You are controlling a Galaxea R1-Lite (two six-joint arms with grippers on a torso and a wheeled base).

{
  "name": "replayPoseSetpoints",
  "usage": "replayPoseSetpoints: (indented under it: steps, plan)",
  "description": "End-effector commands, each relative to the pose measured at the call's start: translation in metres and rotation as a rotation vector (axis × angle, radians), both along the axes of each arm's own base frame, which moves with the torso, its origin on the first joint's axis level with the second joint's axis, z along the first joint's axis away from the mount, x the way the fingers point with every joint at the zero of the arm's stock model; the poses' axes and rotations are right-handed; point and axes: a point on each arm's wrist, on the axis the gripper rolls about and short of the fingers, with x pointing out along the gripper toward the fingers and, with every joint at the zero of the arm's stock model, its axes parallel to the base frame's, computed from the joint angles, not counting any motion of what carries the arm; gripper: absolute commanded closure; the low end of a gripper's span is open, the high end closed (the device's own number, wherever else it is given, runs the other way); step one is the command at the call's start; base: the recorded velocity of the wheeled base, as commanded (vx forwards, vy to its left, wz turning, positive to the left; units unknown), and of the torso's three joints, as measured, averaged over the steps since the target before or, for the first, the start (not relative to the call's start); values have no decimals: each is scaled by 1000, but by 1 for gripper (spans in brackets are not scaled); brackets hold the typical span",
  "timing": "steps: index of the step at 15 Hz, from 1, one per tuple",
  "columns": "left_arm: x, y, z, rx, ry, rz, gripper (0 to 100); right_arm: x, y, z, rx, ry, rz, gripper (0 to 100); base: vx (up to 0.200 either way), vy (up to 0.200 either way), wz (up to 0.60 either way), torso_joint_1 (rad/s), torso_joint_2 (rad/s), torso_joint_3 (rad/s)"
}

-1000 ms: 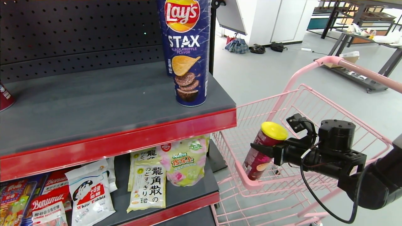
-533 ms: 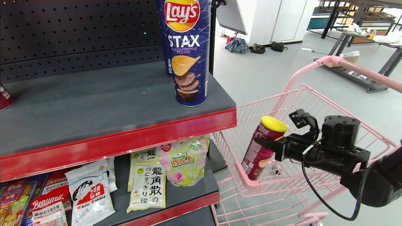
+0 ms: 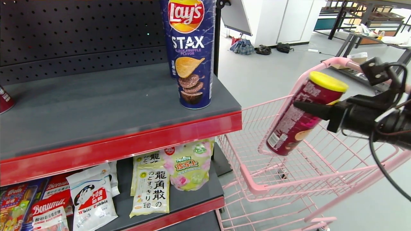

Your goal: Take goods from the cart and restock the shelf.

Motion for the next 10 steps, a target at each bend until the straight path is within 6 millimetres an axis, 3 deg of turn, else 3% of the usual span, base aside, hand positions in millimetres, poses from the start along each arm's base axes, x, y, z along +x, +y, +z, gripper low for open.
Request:
replayPoseSetpoints:
  steps: [1,5,8,10]
  plan:
    - [0,0,0,0,1,1,0,-54,-21,38,8,-119,-55,100,0,0,0,0,0,0]
    - [0,0,0,0,1,1,0,-132,-33,51,3,-94,-77,100,0,0,0,0,0,0]
    - [0,0,0,0,1,1,0,-197,-43,39,-3,-58,-163,100,0,0,0,0,0,0]
    - [0,0,0,0,1,1,0,-238,-48,21,-19,-16,-314,100,0,0,0,0,0,0]
